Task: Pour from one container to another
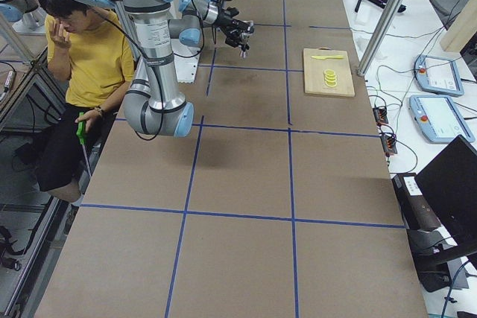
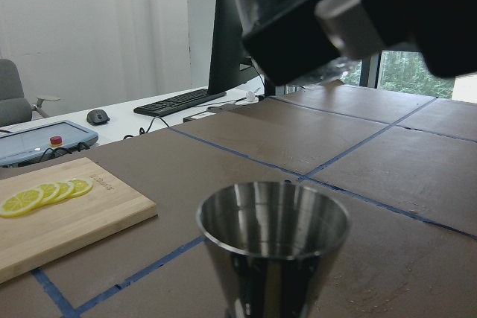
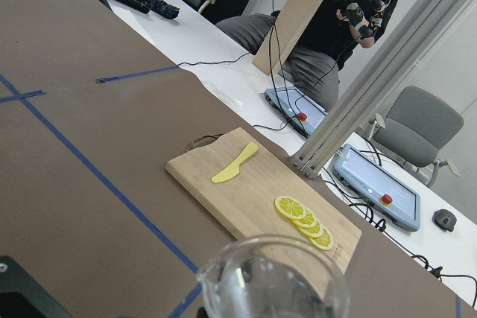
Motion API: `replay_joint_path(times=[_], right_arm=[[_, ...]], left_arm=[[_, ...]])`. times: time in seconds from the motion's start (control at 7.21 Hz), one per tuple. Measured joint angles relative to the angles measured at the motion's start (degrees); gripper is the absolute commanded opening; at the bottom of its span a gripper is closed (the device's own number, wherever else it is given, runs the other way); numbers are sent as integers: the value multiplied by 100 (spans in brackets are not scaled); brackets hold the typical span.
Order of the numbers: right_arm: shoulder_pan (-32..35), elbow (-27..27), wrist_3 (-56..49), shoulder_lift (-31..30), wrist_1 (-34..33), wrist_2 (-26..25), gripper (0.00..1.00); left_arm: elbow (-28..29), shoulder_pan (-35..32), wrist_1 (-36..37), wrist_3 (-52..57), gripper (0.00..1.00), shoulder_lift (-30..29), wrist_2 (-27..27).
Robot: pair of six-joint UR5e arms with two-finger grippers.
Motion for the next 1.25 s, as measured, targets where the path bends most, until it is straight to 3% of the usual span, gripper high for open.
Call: replay_joint_path(times=[1.25], right_arm=[[78, 22, -786, -10, -405, -76, 0]], left_arm=[[0, 8, -4, 0, 0, 1, 78]])
